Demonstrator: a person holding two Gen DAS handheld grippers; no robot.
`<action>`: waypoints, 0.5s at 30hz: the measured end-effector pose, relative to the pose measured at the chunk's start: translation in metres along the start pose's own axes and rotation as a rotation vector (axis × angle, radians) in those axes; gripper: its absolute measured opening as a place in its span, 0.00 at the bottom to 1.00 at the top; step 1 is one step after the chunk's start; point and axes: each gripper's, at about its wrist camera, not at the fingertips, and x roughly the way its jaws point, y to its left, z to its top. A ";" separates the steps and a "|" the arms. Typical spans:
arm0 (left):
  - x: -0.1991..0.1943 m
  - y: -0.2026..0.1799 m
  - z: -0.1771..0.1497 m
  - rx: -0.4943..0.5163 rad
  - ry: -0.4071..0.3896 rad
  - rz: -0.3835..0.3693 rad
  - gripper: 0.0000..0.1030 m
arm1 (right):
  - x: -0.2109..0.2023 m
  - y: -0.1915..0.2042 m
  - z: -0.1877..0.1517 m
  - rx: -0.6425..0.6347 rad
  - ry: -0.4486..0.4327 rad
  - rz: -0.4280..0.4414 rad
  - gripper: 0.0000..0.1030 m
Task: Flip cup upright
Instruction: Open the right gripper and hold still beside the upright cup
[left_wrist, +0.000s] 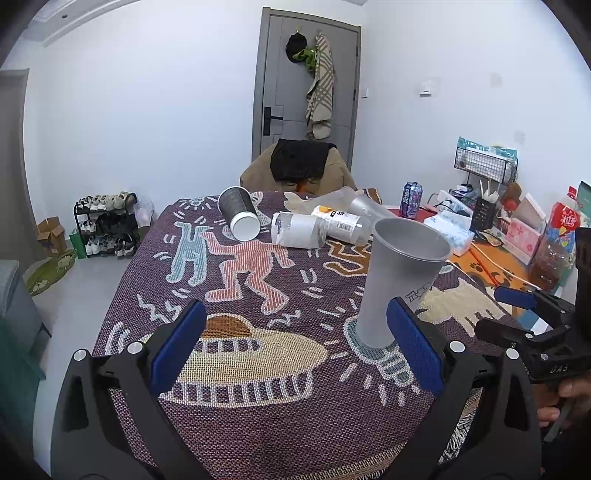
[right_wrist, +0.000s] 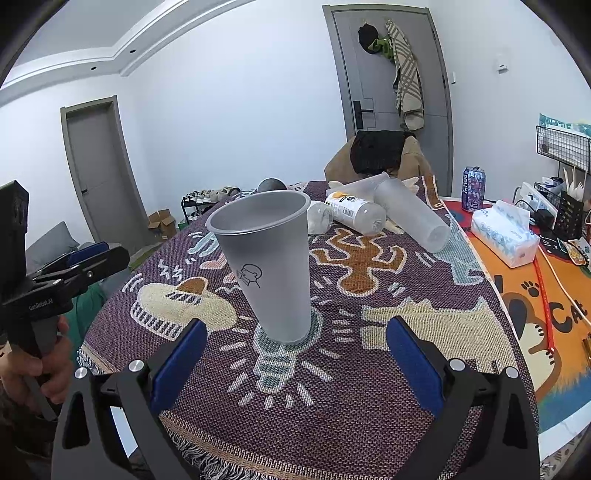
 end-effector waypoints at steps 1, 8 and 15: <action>0.000 -0.001 0.000 0.002 0.000 -0.001 0.95 | 0.000 0.000 0.000 0.001 0.000 0.000 0.93; -0.001 -0.005 0.001 0.015 -0.002 -0.005 0.95 | 0.002 0.000 0.001 0.005 -0.002 0.002 0.93; -0.001 -0.006 0.000 0.018 0.000 -0.004 0.95 | 0.003 -0.002 0.001 0.011 -0.002 -0.002 0.93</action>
